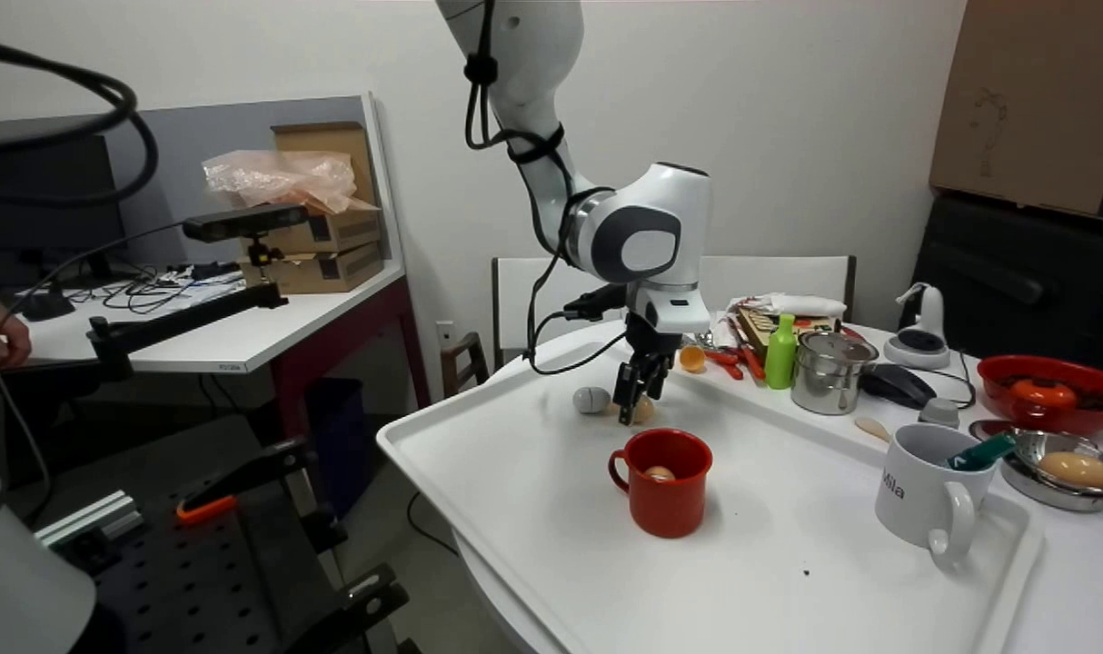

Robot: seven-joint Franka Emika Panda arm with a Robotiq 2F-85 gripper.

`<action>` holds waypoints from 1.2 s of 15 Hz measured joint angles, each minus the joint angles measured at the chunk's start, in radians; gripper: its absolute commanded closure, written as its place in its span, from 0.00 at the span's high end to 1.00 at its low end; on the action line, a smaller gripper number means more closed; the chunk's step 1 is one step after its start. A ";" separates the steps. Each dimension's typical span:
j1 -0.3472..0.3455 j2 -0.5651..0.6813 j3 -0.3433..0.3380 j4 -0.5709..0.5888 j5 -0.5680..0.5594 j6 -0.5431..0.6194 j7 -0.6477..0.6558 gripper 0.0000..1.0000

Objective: Put one of the round objects in the mug

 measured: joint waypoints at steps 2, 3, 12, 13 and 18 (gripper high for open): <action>-0.003 0.002 0.001 0.004 0.007 -0.001 0.001 1.00; -0.005 0.002 0.003 0.005 0.011 -0.002 0.001 1.00; -0.030 0.002 0.036 0.007 0.051 -0.023 0.001 1.00; -0.029 0.002 0.039 0.007 0.051 -0.026 0.001 0.84; -0.020 0.002 0.041 0.005 0.051 -0.030 0.013 0.44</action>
